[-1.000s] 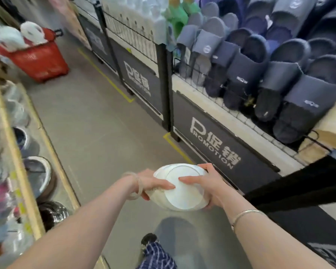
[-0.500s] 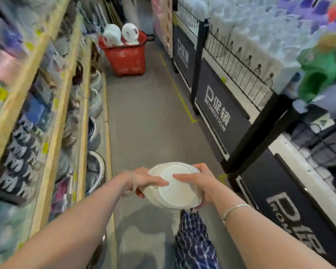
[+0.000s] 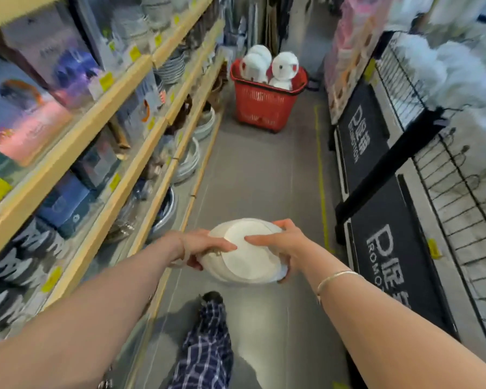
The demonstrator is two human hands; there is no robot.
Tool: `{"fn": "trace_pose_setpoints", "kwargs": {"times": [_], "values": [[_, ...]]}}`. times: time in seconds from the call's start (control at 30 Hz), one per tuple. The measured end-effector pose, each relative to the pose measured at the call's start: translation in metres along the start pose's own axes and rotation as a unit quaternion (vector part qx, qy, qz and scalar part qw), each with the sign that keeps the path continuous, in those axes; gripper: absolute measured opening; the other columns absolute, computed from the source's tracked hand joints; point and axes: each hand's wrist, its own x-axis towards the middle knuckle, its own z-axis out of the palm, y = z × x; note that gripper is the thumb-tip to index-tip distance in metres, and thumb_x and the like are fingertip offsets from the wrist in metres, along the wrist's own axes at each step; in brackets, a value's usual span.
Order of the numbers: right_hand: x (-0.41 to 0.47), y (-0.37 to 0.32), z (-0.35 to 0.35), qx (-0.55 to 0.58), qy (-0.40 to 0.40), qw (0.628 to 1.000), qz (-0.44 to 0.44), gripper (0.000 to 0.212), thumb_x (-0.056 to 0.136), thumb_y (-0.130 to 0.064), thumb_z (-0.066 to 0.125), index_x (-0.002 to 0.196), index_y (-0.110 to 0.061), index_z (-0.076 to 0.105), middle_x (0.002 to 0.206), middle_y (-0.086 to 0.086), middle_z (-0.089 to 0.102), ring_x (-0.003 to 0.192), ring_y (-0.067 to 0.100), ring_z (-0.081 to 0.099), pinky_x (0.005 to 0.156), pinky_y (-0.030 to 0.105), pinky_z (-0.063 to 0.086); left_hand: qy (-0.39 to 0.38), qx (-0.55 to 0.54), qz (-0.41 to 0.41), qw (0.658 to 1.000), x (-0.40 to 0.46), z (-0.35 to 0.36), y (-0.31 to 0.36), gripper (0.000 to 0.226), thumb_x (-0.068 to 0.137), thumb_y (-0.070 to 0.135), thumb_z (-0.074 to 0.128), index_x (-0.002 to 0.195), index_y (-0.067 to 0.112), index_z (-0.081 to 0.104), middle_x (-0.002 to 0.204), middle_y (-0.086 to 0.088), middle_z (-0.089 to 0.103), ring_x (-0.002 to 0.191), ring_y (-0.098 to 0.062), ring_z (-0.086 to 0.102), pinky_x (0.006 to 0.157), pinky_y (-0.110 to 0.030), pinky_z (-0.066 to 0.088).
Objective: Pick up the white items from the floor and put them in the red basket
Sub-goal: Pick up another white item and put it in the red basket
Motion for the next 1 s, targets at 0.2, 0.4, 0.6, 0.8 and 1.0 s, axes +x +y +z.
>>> {"fn": "trace_pose_setpoints", "kwargs": {"times": [0.2, 0.4, 0.6, 0.8, 1.0], "values": [[0.108, -0.143, -0.019, 0.004, -0.001, 1.0, 0.012, 0.072, 0.064, -0.027, 0.087, 0.118, -0.028, 0.04, 0.101, 0.001, 0.048, 0.074, 0.026, 0.05, 0.048, 0.038, 0.045, 0.006, 0.007, -0.001, 1.0, 0.099, -0.106, 0.108, 0.065, 0.054, 0.052, 0.077, 0.106, 0.018, 0.06, 0.082, -0.005, 0.061, 0.068, -0.017, 0.056, 0.052, -0.022, 0.048], [0.196, -0.277, -0.054, 0.019, 0.016, 1.0, 0.003, 0.077, 0.059, -0.029, 0.09, 0.119, -0.031, 0.041, 0.103, -0.002, 0.051, 0.078, 0.026, 0.053, 0.062, 0.047, 0.051, 0.025, 0.018, 0.015, 0.999, 0.182, -0.189, 0.229, 0.054, 0.067, 0.046, 0.076, 0.105, 0.012, 0.06, 0.07, -0.005, 0.059, 0.051, -0.014, 0.054, 0.043, -0.021, 0.045], [0.297, -0.401, -0.117, 0.033, 0.002, 0.999, -0.01, 0.077, 0.064, -0.025, 0.087, 0.124, -0.025, 0.039, 0.091, -0.002, 0.049, 0.071, 0.024, 0.052, 0.045, 0.037, 0.046, 0.016, 0.028, 0.019, 0.999, 0.292, -0.252, 0.356, 0.066, 0.065, 0.046, 0.077, 0.115, 0.007, 0.059, 0.066, -0.007, 0.059, 0.043, -0.014, 0.054, 0.039, -0.019, 0.043], [0.388, -0.535, -0.192, 0.018, 0.004, 0.999, -0.029, 0.067, 0.069, -0.022, 0.084, 0.12, -0.025, 0.041, 0.093, -0.005, 0.049, 0.067, 0.019, 0.049, 0.04, 0.032, 0.043, 0.018, 0.011, 0.029, 0.999, 0.391, -0.301, 0.487, 0.082, 0.042, 0.056, 0.078, 0.11, 0.013, 0.062, 0.076, -0.008, 0.062, 0.064, -0.022, 0.057, 0.057, -0.026, 0.045], [0.482, -0.646, -0.24, -0.039, 0.026, 0.998, -0.04, 0.071, 0.067, -0.027, 0.085, 0.122, -0.023, 0.04, 0.107, -0.001, 0.047, 0.078, 0.021, 0.049, 0.053, 0.045, 0.046, 0.018, -0.023, 0.011, 1.0, 0.475, -0.353, 0.591, 0.069, 0.041, 0.051, 0.08, 0.099, 0.02, 0.061, 0.088, -0.004, 0.065, 0.081, -0.022, 0.063, 0.072, -0.032, 0.053]]}}
